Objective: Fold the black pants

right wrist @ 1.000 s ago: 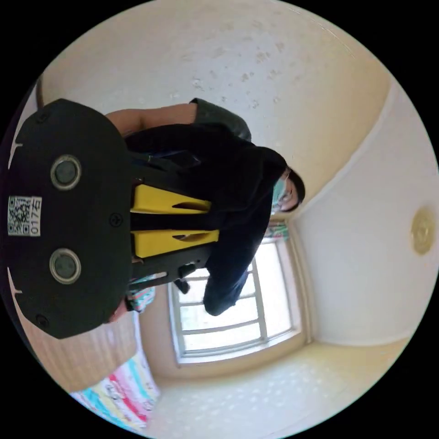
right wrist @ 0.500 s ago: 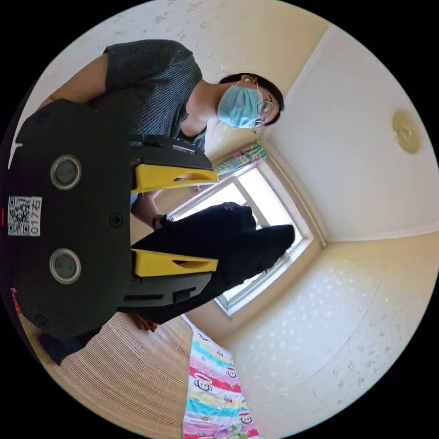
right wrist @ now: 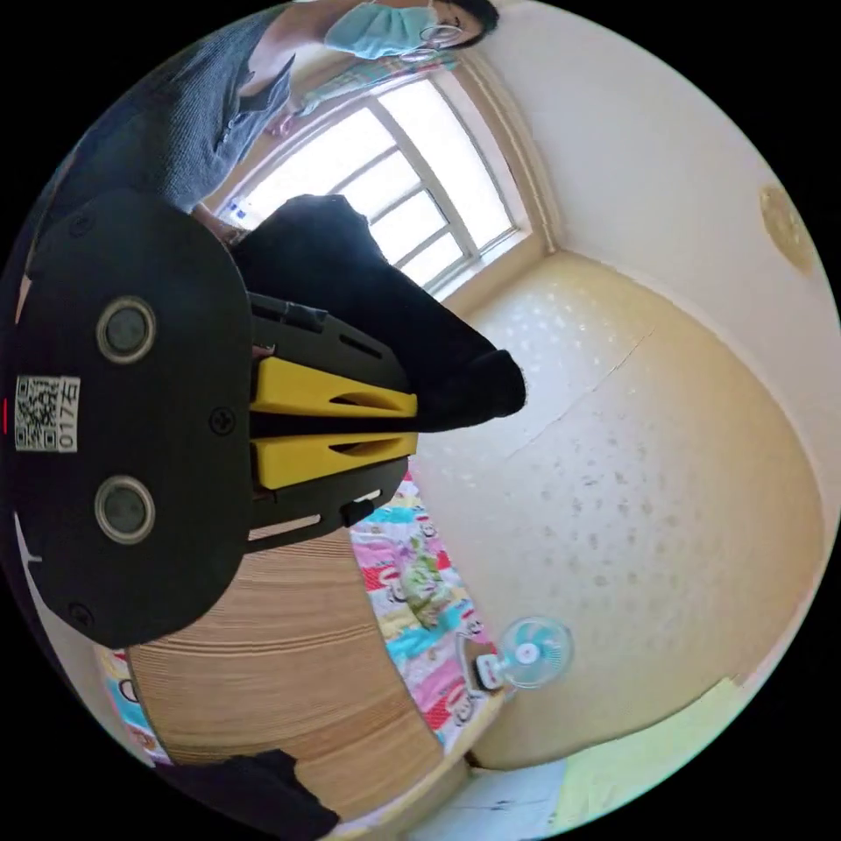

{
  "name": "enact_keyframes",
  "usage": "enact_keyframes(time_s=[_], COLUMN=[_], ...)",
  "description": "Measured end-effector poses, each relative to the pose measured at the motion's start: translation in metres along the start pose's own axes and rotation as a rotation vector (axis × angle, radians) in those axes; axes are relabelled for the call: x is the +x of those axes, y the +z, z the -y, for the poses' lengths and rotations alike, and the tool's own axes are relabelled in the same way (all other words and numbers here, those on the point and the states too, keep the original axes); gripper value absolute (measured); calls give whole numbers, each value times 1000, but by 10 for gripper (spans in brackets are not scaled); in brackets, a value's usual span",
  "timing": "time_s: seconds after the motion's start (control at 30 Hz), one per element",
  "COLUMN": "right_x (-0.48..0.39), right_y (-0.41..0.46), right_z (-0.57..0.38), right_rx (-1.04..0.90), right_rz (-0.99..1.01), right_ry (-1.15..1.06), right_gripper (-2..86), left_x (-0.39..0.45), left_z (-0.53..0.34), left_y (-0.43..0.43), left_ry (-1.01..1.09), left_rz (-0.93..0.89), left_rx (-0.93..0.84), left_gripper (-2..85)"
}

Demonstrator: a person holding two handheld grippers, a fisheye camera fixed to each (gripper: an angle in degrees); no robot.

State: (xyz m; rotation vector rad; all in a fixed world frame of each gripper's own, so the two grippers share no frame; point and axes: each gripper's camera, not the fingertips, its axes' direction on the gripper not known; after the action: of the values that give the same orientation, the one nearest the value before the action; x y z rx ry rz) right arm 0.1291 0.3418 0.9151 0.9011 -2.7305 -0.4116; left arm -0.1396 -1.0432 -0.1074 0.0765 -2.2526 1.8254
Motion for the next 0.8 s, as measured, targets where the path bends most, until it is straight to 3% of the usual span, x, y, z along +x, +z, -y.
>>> enact_keyframes(time_s=[0.1,0.2,0.33,0.47,0.57,0.63,0.7,0.8], right_x=[-67,-129,-186,-215,-212,-188,-157,-95], right_y=[-16,-3,64,184,329,456,512,530], right_z=[53,94,151,178,163,112,55,-41], right_rx=[168,263,148,-114,-440,-818,-1019,-1161], right_rz=[-109,-26,279,400,517,485,394,417], right_ry=[-207,-444,-645,-685,-579,-383,-244,-82], right_gripper=[30,32,37,41,55,76,80,61], left_x=[36,86,149,190,211,218,222,234], left_z=[30,58,92,101,81,40,-9,-98], left_y=[38,73,49,-25,-106,-178,-234,-309], left_ry=[43,147,221,176,6,-266,-529,-911], left_rz=[71,170,341,530,762,978,1096,1132], left_rx=[-100,-230,-151,29,199,333,459,607], left_gripper=[21,22,27,33,43,74,104,126])
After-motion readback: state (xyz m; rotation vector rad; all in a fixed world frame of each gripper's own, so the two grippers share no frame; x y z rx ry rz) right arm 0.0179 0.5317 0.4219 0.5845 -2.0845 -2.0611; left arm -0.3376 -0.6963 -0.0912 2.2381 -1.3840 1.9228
